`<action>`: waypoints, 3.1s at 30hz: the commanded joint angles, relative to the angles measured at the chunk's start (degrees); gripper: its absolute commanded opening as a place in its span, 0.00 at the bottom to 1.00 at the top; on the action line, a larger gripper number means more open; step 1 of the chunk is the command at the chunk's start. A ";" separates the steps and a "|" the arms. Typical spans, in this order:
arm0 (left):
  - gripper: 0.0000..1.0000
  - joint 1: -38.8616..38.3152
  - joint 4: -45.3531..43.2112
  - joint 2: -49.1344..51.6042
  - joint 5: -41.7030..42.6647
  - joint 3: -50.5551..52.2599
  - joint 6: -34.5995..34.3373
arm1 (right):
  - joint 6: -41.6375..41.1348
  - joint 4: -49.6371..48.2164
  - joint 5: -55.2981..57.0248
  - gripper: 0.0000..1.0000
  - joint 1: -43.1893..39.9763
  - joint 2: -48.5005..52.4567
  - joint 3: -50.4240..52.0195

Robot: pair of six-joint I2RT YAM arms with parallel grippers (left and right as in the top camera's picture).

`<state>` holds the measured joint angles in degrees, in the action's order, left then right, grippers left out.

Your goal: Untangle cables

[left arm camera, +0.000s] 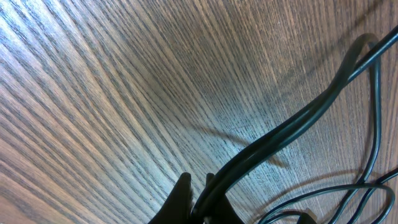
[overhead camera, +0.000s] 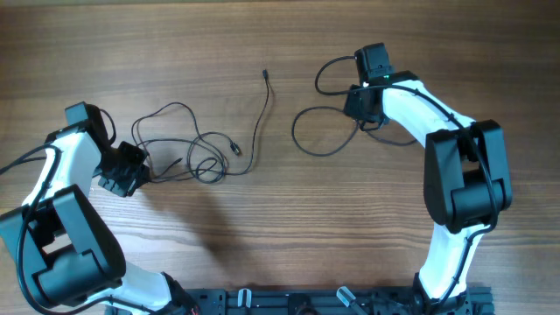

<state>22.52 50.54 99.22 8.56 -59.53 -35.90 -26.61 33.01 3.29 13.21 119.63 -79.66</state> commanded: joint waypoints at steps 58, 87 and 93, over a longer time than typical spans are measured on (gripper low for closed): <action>0.04 0.09 0.50 0.33 -0.70 0.44 -0.55 | 5.22 6.05 -3.08 1.00 -4.61 -17.64 3.82; 0.04 0.09 -0.17 0.33 -0.31 0.44 -0.57 | 15.78 3.80 -7.50 1.00 -3.74 -16.00 6.78; 0.04 0.09 -0.83 0.33 -0.28 0.44 -0.59 | 21.03 2.08 -11.08 1.00 -3.67 -15.78 8.07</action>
<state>22.52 50.04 99.22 8.60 -59.46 -35.88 -8.99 36.32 -4.56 9.23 104.33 -71.66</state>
